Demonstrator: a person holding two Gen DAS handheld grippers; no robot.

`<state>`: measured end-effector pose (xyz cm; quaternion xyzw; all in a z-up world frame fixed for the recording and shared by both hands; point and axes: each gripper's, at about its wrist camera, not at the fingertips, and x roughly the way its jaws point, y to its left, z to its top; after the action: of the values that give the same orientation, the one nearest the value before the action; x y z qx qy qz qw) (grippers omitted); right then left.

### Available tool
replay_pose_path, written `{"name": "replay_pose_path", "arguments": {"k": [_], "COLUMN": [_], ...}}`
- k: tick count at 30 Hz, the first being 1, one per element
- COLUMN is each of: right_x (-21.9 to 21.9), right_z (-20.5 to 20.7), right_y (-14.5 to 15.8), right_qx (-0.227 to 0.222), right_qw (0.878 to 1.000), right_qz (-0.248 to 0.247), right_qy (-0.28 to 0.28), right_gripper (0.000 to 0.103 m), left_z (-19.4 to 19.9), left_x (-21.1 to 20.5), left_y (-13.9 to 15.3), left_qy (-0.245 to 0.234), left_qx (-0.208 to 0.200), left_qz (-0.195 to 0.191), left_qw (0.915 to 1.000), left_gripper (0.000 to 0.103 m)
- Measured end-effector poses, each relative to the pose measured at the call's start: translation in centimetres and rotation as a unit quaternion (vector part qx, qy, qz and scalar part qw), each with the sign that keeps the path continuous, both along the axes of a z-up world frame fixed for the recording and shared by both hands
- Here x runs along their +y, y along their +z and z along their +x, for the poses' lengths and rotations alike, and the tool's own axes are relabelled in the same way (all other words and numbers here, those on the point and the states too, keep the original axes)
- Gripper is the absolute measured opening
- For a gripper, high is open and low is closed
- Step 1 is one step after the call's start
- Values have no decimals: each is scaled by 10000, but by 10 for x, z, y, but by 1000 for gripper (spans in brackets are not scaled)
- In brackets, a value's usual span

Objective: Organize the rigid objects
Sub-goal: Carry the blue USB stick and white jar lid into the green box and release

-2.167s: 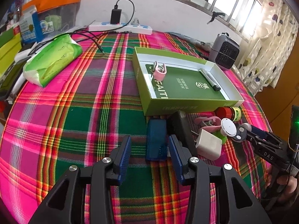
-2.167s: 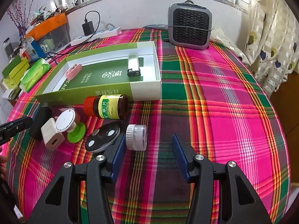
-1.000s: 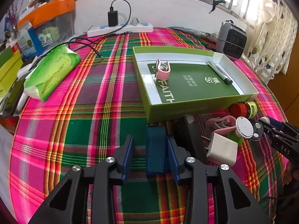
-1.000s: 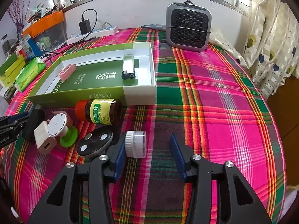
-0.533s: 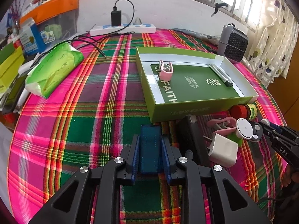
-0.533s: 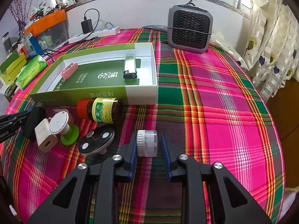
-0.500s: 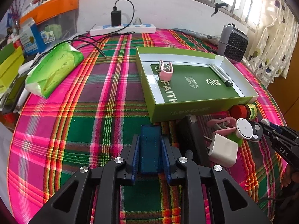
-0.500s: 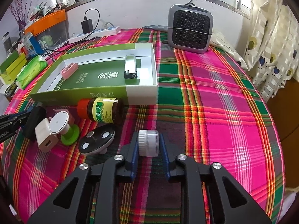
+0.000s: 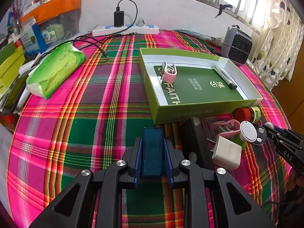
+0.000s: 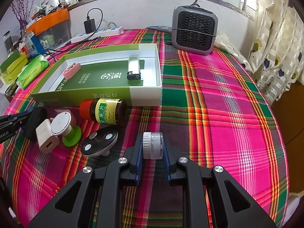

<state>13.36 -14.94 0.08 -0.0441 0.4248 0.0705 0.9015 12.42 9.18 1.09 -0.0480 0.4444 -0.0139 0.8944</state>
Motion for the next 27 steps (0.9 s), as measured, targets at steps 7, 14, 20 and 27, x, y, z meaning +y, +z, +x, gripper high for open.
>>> {"name": "replay_pose_path", "arguments": {"k": [7,14,20,27], "right_x": [-1,-2,-2,-3], "right_z": [0,0,-2,-4], "right_y": [0,2,4,8], "right_qx": [5,-11,-42,-88], "right_qw": [10000,10000,10000,9999], "right_qz": [23,55,65,92], "right_qy": [-20,-19,-1,6], "right_gripper": [20,20,20,20], "left_z": [-2,-5,-8,-11], "left_x": [2,3,2,1], "left_y": [2,5,8,17], "left_qy": [47,67,64,48], "left_qx": [-15,-65,-96,-210], "left_qz": [-26,-2,13,46], "left_qw": [10000,10000,9999,9998], "left_gripper": [21,21,21,21]}}
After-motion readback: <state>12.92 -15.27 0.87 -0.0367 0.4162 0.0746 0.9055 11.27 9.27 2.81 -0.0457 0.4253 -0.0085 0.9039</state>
